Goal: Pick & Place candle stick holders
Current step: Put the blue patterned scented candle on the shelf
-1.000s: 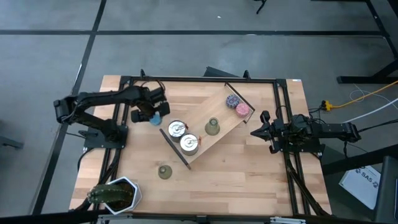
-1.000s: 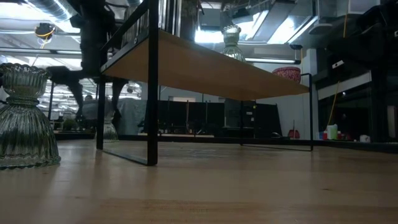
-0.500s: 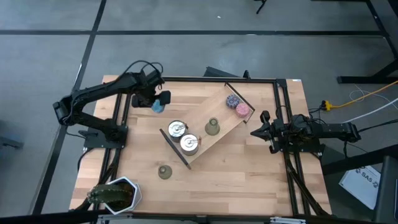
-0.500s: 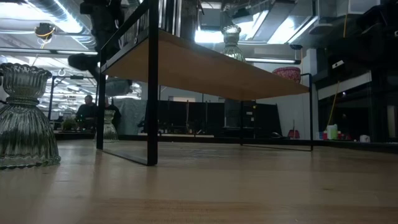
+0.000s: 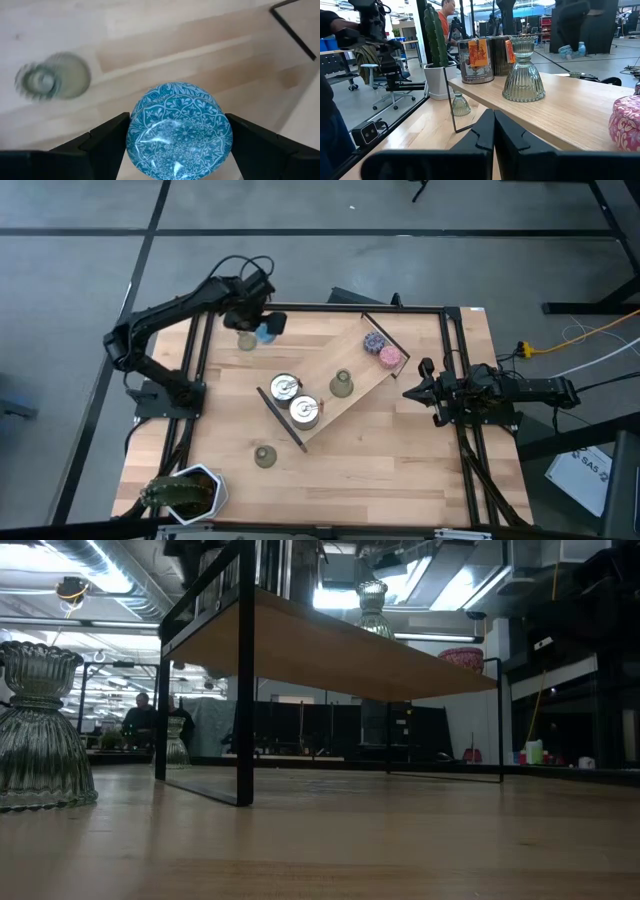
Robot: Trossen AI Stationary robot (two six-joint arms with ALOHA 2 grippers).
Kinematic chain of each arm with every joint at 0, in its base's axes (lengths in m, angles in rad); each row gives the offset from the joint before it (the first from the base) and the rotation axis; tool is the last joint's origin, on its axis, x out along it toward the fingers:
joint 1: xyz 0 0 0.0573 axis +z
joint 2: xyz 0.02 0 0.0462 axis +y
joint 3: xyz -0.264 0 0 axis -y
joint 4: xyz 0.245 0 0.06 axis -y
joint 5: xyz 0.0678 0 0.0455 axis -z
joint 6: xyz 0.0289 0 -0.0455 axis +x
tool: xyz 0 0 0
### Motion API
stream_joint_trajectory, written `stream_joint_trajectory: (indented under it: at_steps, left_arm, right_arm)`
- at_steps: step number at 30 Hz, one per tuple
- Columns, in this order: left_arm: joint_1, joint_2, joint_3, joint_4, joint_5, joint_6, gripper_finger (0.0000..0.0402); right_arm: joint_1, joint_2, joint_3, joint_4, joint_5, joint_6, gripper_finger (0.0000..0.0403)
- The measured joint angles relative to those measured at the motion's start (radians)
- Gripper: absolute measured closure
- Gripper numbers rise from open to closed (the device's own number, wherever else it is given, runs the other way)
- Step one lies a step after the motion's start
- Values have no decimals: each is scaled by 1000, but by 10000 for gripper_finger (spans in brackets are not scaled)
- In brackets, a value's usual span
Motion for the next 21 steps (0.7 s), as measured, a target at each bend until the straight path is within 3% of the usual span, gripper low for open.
stream_joint_trajectory:
  at_steps: [21]
  left_arm:
    - [-43, 383, 534, -36, 19, 382, 94]
  right_arm:
    - [0, 0, 0, 0, 0, 0, 393]
